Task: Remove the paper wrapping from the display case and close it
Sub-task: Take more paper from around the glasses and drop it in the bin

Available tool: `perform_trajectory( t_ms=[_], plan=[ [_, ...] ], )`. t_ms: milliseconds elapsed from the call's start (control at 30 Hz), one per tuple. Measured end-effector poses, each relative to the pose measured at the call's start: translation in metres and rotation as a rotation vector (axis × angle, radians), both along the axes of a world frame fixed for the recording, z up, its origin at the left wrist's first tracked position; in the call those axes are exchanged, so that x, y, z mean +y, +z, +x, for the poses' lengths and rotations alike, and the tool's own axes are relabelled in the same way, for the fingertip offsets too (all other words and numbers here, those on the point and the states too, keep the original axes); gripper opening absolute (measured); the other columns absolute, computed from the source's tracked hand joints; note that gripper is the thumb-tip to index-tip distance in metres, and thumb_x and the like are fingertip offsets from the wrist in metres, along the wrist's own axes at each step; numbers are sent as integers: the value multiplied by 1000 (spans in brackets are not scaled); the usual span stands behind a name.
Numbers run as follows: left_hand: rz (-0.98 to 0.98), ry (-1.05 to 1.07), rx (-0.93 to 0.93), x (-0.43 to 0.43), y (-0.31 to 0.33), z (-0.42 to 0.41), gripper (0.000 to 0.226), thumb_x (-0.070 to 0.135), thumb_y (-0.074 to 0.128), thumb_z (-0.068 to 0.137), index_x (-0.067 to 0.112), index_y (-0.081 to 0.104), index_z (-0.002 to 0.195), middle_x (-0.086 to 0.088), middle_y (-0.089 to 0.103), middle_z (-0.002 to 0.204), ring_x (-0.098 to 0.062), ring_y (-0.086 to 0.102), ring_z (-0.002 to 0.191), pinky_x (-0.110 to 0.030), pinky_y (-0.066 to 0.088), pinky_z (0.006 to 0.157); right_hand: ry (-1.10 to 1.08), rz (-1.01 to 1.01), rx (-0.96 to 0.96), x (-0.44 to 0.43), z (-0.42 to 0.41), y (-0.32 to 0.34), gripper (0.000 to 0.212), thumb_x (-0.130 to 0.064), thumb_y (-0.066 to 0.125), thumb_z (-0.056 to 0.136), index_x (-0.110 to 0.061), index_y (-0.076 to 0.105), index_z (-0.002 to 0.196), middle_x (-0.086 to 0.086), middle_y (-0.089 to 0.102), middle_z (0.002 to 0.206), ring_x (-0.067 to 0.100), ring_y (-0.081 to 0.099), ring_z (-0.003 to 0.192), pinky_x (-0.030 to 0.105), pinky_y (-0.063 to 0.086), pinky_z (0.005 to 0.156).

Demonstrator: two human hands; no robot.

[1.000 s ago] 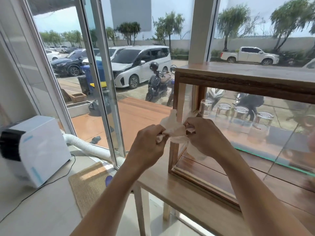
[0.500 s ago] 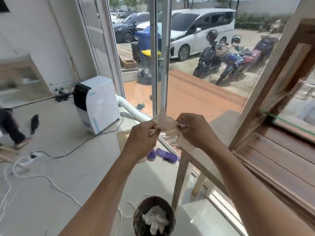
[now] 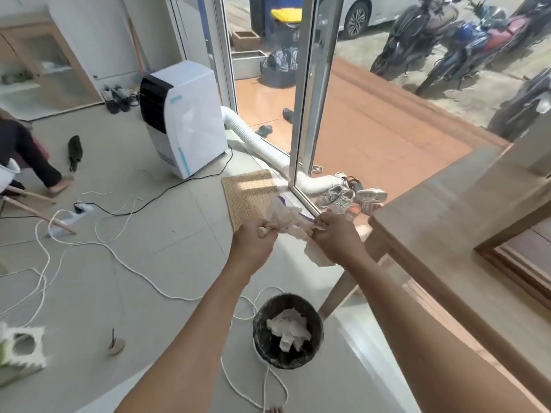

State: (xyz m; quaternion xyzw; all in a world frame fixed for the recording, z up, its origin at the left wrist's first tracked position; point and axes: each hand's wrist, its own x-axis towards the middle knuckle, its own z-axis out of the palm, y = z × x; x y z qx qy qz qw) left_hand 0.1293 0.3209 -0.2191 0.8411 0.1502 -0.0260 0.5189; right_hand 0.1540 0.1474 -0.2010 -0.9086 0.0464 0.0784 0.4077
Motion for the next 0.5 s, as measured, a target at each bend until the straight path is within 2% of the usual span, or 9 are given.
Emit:
perform_trajectory(
  t_ms=[67, 133, 200, 267, 333, 400, 500],
  plan=[
    [-14, 21, 87, -1, -36, -2, 19, 35, 63, 84, 16, 66, 79, 2, 58, 62, -26, 54, 62, -36, 48, 60, 2, -22, 91, 0, -2, -35, 19, -17, 61, 87, -14, 57, 68, 0, 56, 68, 24, 54, 72, 30, 35, 55],
    [-22, 50, 180, -2, -72, -6, 21, 31, 64, 84, 17, 64, 69, 1, 57, 59, -27, 54, 62, -39, 48, 61, 8, -29, 188, -3, -4, -72, 16, -18, 58, 88, -17, 59, 71, 1, 59, 75, 25, 57, 78, 28, 36, 60],
    [-68, 103, 281, -3, -110, -13, 26, 31, 67, 83, 17, 60, 62, 2, 53, 55, -25, 49, 60, -35, 41, 59, -4, -34, 291, -8, -7, -113, 9, -16, 57, 88, -15, 64, 82, 4, 62, 85, 27, 60, 84, 26, 39, 67],
    [-137, 166, 360, -4, -148, -20, 35, 40, 70, 80, 11, 60, 63, 3, 48, 51, -22, 44, 54, -33, 35, 56, -16, -46, 394, -13, -10, -154, 9, -15, 56, 89, -14, 62, 81, 4, 61, 83, 27, 59, 83, 27, 40, 69],
    [-202, 232, 428, -7, -181, -27, 45, 45, 72, 79, 4, 58, 65, 2, 46, 47, -20, 41, 42, -27, 33, 47, -27, -28, 490, -19, -14, -193, 14, -15, 57, 88, -12, 60, 75, 6, 58, 75, 26, 57, 77, 30, 41, 66],
    [-254, 284, 486, -12, -213, -31, 42, 40, 72, 83, 8, 54, 62, 1, 47, 44, -16, 39, 32, -23, 30, 39, -83, 1, 583, -25, -18, -230, 16, -15, 59, 86, -10, 61, 72, 9, 59, 75, 26, 57, 75, 29, 42, 63],
    [-278, 308, 587, -21, -263, -35, 36, 35, 68, 86, 9, 55, 66, -4, 50, 53, -17, 43, 39, -22, 32, 40, -164, 9, 677, -33, -26, -286, 12, -18, 62, 83, -8, 62, 76, 10, 60, 80, 25, 56, 75, 26, 40, 54]
  ],
)
